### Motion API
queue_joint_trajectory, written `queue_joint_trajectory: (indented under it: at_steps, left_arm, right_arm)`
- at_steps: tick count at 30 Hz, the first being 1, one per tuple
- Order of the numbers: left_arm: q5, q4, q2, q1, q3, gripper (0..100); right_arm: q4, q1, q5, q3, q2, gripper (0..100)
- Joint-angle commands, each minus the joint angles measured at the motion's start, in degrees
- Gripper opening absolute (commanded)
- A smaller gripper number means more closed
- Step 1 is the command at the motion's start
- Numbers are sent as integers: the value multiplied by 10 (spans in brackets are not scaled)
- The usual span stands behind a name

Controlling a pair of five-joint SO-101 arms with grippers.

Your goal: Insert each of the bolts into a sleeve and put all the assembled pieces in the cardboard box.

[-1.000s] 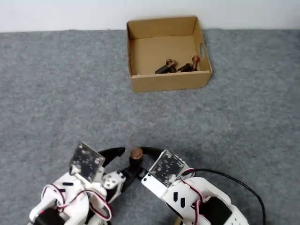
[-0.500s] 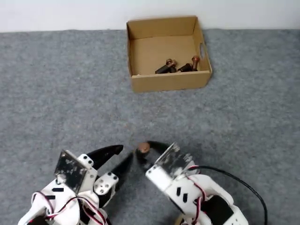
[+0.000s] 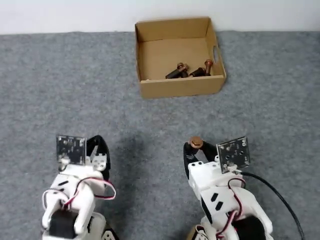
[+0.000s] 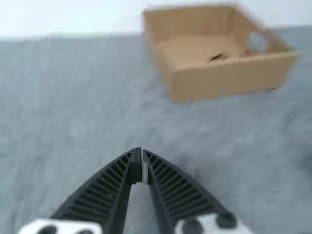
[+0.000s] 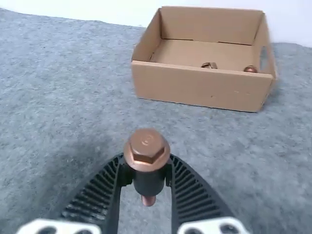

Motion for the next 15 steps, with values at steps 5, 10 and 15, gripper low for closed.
queue_joint_trajectory:
  at_steps: [5,10,15]
  left_arm:
    - [-5,-42,-4,-47,106,5]
    - [-4,-40,-4,-48,131,6]
    - [-2,-26,-2,-48,131,6]
  right_arm:
    - [35,6,-33,-178,160,8]
    - [28,6,-69,-292,315,8]
    - [-31,6,-70,-360,435,8]
